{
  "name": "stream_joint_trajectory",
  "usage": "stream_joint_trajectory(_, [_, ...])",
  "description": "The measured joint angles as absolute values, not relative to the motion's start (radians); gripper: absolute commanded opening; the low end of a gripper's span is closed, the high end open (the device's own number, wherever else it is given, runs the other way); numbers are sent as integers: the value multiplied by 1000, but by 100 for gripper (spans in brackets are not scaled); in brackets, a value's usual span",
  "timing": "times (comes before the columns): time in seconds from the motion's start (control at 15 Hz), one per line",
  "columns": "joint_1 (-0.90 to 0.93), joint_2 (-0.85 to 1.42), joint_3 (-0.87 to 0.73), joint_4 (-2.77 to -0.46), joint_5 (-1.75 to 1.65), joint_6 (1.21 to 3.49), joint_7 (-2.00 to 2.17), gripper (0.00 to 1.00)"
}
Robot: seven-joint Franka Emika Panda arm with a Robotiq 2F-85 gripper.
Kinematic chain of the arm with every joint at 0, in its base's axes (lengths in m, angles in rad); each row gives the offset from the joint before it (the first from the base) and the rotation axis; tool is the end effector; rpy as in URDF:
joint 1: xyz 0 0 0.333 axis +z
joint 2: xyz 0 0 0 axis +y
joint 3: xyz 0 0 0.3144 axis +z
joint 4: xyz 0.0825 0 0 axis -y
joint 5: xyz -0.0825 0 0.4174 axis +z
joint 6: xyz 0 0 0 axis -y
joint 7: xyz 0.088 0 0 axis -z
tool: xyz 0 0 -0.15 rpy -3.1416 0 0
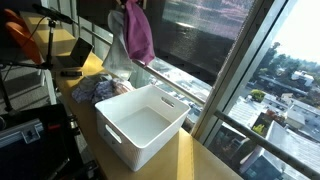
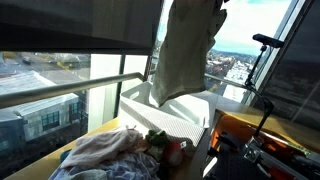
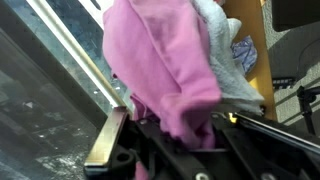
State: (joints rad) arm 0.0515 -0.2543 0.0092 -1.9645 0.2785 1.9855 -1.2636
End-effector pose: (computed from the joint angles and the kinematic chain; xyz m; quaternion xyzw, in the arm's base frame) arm 0.5488 0.0618 0.5651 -0.7971 -0.5733 -0.1870 0.0322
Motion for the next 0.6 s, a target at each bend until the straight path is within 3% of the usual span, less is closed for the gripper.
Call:
stream_joint_trajectory(0.27, [16,-260,-116,-1975,278,1995,-1323,2])
stream_joint_trajectory(0.6, [10,-173,-146,-2082,299,2173,-1372,2])
